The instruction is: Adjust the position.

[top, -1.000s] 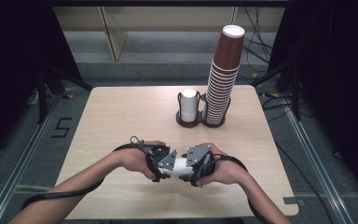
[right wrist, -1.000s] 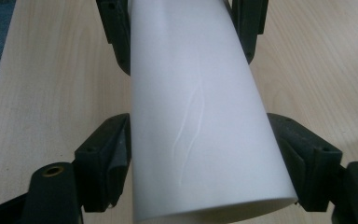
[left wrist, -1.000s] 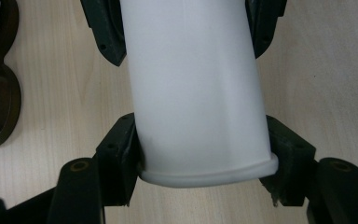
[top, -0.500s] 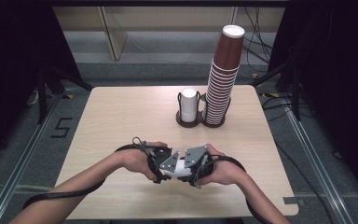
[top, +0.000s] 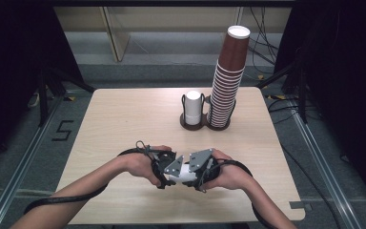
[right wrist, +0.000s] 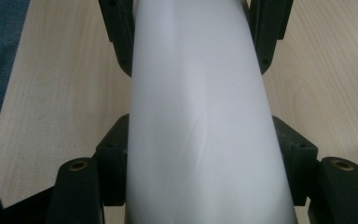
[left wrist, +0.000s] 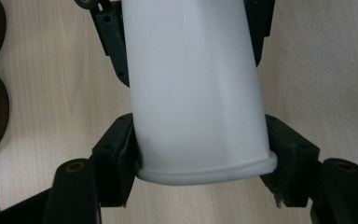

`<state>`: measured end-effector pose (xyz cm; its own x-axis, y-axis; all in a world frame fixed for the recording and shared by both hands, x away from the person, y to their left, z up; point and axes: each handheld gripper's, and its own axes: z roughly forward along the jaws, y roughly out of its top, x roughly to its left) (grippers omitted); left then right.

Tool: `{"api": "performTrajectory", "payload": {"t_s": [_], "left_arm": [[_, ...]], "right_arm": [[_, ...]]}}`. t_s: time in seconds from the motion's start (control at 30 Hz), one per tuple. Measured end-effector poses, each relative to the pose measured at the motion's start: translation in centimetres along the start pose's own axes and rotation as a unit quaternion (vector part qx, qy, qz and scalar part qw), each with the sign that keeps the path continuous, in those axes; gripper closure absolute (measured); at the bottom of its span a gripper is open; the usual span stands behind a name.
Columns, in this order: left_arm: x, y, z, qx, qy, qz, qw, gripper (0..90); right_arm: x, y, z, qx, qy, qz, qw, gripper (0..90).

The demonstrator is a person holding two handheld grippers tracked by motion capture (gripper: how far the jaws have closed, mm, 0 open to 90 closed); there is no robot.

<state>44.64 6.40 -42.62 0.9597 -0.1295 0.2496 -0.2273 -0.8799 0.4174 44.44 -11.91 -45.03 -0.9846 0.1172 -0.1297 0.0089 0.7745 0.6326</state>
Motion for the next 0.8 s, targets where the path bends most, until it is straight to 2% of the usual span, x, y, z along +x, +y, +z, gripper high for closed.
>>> {"api": "performTrajectory", "payload": {"t_s": [0.03, 0.1, 0.13, 0.17, 0.2, 0.27, 0.3, 0.33, 0.37, 0.4, 0.43, 0.47, 0.5, 0.53, 0.57, 0.63, 0.7, 0.8], "left_arm": [[0.0, 0.0, 0.0, -0.002, -0.002, -0.002, 1.0, 33.5], [-0.1, -0.1, 0.0, -0.005, -0.002, -0.004, 1.0, 31.7], [-0.1, -0.1, 0.0, -0.006, -0.003, -0.007, 1.0, 30.6], [-0.1, -0.1, 0.0, -0.007, -0.005, -0.012, 0.9999, 23.0], [-0.1, -0.1, 0.0, -0.008, -0.006, -0.015, 0.9998, 23.0], [-0.1, -0.2, 0.1, -0.006, -0.003, -0.015, 0.9999, 13.8], [-0.2, -0.3, 0.1, -0.008, -0.002, -0.017, 0.9998, 13.4], [-0.2, -0.4, 0.2, -0.011, -0.002, -0.02, 0.9997, 12.0], [-0.2, -0.4, 0.2, -0.012, -0.002, -0.021, 0.9997, 9.2], [-0.2, -0.5, 0.2, -0.016, -0.002, -0.023, 0.9996, 7.4], [-0.2, -0.6, 0.2, -0.021, -0.003, -0.026, 0.9994, 6.7], [-0.2, -0.7, 0.2, -0.027, -0.003, -0.031, 0.9992, 6.7], [-0.2, -0.8, 0.2, -0.031, -0.001, -0.034, 0.9989, 6.2], [-0.1, -0.9, 0.2, -0.034, 0.001, -0.037, 0.9987, 6.1], [-0.1, -1.0, 0.2, -0.039, 0.004, -0.04, 0.9985, 6.1], [-0.1, -1.3, 0.1, -0.045, 0.007, -0.045, 0.998, 6.1], [-0.1, -1.6, 0.0, -0.052, 0.012, -0.053, 0.9972, 6.1], [0.0, -2.1, -0.2, -0.068, 0.014, -0.065, 0.9955, 6.0]], "right_arm": [[-0.2, 0.0, 0.0, -0.007, -0.003, -0.019, 0.9998, 37.0], [-0.2, -0.1, 0.0, -0.011, -0.002, -0.025, 0.9996, 36.8], [-0.2, -0.1, 0.0, -0.014, -0.003, -0.025, 0.9996, 36.8], [-0.1, -0.2, 0.1, -0.019, 0.0, -0.02, 0.9996, 36.7], [-0.1, -0.2, 0.1, -0.019, 0.0, -0.02, 0.9996, 36.7], [0.0, -0.3, 0.0, -0.016, 0.002, -0.004, 0.9999, 36.7], [0.0, -0.4, -0.1, -0.015, 0.002, 0.002, 0.9999, 36.7], [0.0, -0.5, -0.2, -0.017, 0.003, 0.002, 0.9998, 36.8], [-0.2, -0.6, -0.2, -0.024, 0.003, -0.012, 0.9996, 36.7], [-0.2, -0.6, -0.3, -0.025, 0.001, -0.009, 0.9996, 36.6], [-0.2, -0.8, -0.5, -0.03, -0.006, -0.01, 0.9995, 36.5], [0.1, -1.0, -0.7, -0.029, -0.007, 0.014, 0.9995, 36.5], [-0.2, -1.0, -0.7, -0.04, -0.009, -0.004, 0.9991, 36.5], [-0.3, -1.2, -0.8, -0.046, -0.016, -0.01, 0.9988, 36.5], [-0.3, -1.3, -1.0, -0.049, -0.015, -0.008, 0.9986, 36.5], [0.0, -1.6, -1.2, -0.047, -0.011, 0.015, 0.9987, 36.4], [-0.2, -1.9, -1.3, -0.057, -0.019, -0.007, 0.9982, 36.2], [0.0, -2.5, -1.6, -0.072, -0.023, 0.006, 0.9971, 36.1]]}}
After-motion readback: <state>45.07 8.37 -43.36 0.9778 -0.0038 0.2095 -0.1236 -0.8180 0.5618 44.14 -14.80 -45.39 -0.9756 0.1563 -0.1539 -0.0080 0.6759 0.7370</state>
